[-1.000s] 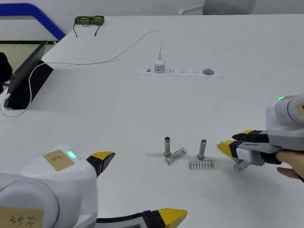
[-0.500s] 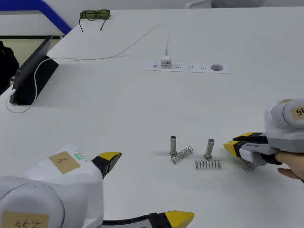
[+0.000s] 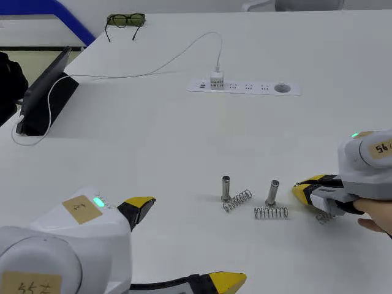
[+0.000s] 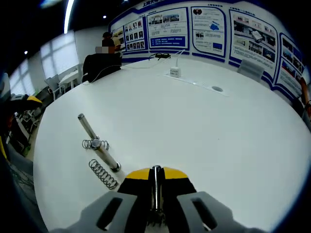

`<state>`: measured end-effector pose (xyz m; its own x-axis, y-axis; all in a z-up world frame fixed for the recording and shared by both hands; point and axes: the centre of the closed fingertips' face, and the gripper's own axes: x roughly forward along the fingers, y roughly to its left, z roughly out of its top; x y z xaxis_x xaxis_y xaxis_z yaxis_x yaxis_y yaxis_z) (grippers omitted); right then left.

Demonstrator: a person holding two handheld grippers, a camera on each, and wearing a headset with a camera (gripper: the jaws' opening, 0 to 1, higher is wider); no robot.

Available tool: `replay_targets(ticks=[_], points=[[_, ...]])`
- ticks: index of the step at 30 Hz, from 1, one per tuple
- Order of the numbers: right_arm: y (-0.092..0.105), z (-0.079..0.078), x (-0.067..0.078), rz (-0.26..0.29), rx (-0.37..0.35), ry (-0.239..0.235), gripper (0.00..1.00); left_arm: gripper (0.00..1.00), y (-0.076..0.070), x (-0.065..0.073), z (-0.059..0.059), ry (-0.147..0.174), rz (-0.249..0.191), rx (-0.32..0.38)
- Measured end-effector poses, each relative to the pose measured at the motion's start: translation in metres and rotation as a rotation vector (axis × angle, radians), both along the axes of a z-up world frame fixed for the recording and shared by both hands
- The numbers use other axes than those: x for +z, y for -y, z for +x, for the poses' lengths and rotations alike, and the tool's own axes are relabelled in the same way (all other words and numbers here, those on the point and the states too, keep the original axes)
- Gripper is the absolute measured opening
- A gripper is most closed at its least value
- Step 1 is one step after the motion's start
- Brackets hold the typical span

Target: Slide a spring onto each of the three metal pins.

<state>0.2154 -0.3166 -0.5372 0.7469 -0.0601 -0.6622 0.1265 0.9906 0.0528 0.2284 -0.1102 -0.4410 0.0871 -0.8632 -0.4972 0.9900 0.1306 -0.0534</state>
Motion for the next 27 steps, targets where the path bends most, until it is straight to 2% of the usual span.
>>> replay_targets(ticks=[2,6,13,22,27], points=[[0.001,-0.001,0.003,0.031,-0.019,0.018,0.09,0.92,0.0,0.002,0.001,0.002,-0.006,0.002],[0.001,-0.003,0.014,0.008,-0.019,0.038,0.09,0.92,0.0,0.004,0.0,0.006,-0.013,0.0],[0.0,-0.008,0.03,0.002,-0.022,0.067,0.09,0.92,0.002,0.006,-0.001,0.017,-0.017,-0.006],[-0.001,-0.017,0.039,-0.01,-0.023,0.076,0.09,0.91,0.001,0.011,0.005,0.03,-0.026,0.004],[-0.005,-0.021,0.041,-0.046,0.0,0.062,0.08,0.91,-0.001,0.01,0.005,0.027,-0.026,0.014]])
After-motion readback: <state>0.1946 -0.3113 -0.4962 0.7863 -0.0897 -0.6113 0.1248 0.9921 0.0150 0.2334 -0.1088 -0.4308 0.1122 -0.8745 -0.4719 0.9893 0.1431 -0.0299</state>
